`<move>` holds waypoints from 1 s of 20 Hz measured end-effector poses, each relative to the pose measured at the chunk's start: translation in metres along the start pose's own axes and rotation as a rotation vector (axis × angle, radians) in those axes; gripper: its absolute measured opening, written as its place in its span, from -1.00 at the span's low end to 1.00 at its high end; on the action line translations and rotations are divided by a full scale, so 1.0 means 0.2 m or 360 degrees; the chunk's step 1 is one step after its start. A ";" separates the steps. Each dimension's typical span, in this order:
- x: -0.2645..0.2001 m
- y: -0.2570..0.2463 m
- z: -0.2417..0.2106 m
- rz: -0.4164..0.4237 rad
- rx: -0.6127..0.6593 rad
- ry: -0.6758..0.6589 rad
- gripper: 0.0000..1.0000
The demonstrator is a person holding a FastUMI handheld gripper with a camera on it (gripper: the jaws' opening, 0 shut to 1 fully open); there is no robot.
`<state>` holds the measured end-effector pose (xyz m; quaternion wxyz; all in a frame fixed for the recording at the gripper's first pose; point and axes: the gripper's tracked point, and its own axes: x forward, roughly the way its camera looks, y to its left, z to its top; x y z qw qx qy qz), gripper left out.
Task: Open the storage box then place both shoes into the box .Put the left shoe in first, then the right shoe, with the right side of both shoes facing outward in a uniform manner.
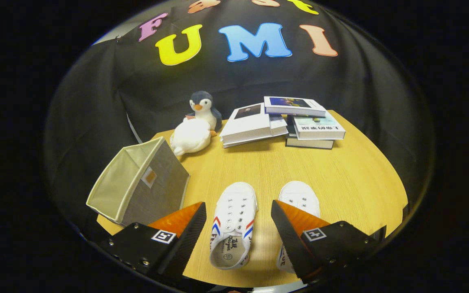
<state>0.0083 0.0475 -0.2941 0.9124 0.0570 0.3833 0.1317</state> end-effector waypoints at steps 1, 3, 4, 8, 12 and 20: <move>0.01 -0.01 -0.03 0.0000 -0.0002 0.0026 0.95; 0.04 -0.03 -0.10 0.0001 -0.0011 0.0079 0.95; 0.07 -0.04 -0.12 -0.0006 -0.0023 0.0103 0.95; 0.13 -0.05 -0.22 -0.0021 -0.0041 0.0196 0.96; 0.17 -0.07 -0.27 -0.0041 -0.0042 0.0256 0.86; 0.24 -0.05 -0.35 -0.0079 -0.0044 0.0355 0.59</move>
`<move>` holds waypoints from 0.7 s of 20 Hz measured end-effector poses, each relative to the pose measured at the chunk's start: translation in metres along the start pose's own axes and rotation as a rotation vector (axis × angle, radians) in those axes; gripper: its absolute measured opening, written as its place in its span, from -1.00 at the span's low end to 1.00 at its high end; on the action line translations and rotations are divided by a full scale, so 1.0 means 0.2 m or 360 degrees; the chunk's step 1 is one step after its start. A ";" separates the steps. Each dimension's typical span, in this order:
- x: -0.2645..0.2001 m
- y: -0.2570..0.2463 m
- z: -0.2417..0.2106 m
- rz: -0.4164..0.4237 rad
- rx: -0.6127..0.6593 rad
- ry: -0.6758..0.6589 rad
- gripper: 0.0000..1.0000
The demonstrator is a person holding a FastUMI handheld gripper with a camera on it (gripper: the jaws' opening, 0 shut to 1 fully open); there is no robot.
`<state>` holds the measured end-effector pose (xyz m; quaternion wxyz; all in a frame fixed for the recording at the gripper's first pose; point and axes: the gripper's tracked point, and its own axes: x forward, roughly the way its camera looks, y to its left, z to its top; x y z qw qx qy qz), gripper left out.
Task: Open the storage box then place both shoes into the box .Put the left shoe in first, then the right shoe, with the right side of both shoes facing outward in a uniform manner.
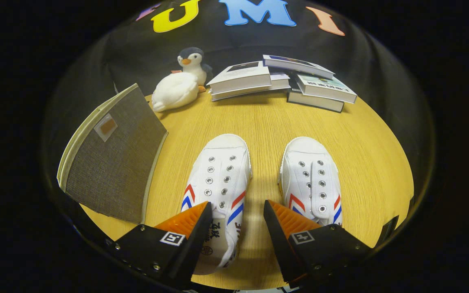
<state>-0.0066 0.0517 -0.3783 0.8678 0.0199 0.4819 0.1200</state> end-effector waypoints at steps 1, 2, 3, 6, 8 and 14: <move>0.02 0.00 -0.01 -0.0003 0.0030 0.0021 0.16; 0.01 0.01 -0.02 -0.0004 0.0056 0.0033 -0.28; 0.02 0.01 -0.01 -0.0004 0.0080 0.0040 -0.30; 0.02 0.02 -0.02 0.0027 0.0132 0.0094 -0.30; 0.03 0.02 -0.01 0.0014 0.0248 0.0087 -0.30; -0.03 0.05 0.01 0.0036 0.0360 0.0089 -1.00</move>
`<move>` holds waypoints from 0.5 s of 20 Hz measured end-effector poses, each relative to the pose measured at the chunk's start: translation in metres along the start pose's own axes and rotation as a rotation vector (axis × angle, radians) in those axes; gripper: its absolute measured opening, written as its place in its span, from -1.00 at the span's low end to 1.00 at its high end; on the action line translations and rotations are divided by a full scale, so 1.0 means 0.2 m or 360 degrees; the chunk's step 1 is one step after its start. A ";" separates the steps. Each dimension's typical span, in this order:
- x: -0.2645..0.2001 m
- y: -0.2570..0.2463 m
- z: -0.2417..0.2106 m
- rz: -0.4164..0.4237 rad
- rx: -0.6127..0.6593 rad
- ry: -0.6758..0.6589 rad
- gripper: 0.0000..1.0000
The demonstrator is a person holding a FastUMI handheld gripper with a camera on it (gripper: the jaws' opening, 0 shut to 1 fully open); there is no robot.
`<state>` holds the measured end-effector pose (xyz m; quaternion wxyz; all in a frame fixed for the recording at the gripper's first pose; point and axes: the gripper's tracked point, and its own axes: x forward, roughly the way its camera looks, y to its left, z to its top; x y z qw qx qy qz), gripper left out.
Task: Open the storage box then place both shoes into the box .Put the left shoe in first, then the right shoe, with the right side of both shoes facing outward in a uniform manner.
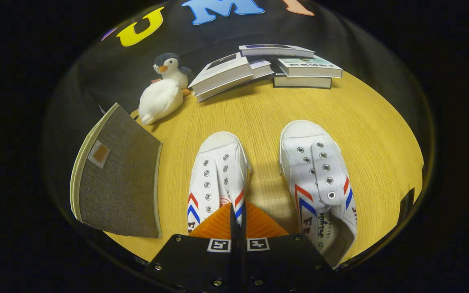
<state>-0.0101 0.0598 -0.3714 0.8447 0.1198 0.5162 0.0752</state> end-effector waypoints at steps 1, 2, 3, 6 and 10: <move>-0.02 0.02 0.00 0.0024 0.0027 0.0002 -0.99; -0.04 0.07 0.00 0.0036 0.0058 0.0006 -1.00; -0.07 0.09 0.01 0.0054 0.0085 -0.0002 -1.00; -0.15 0.13 0.08 0.0086 0.0130 -0.0042 -1.00; -0.30 0.24 0.21 0.0150 0.0149 -0.0099 -1.00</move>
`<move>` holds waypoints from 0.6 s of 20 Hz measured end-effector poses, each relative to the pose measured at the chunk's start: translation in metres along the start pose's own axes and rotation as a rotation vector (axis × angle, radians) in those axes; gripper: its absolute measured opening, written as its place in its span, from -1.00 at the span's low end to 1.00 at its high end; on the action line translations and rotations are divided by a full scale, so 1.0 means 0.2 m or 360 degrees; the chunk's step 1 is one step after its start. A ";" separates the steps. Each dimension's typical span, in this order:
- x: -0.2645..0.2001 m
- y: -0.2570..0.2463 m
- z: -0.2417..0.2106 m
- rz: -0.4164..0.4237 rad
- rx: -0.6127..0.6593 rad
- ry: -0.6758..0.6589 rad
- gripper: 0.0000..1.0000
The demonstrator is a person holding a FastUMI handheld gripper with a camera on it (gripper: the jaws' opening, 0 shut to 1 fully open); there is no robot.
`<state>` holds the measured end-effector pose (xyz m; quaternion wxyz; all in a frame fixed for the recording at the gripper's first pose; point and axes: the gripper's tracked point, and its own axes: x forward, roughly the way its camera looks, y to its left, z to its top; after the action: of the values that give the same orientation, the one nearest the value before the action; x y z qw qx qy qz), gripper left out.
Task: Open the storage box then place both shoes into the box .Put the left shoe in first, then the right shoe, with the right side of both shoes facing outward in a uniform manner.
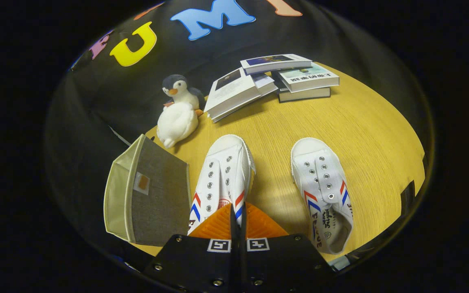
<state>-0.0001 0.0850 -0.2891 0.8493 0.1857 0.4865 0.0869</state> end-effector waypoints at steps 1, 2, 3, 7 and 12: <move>-0.03 0.03 0.02 0.0013 -0.0013 -0.0002 -1.00; -0.06 0.07 0.04 0.0022 -0.0021 -0.0010 -1.00; -0.08 0.10 0.06 0.0028 -0.0035 -0.0018 -1.00; -0.17 0.28 0.14 0.0102 -0.0083 -0.0048 -1.00; -0.22 0.51 0.19 0.0195 -0.0155 -0.0074 -1.00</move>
<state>0.0136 0.1561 -0.1963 0.8615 0.1754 0.4496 0.1579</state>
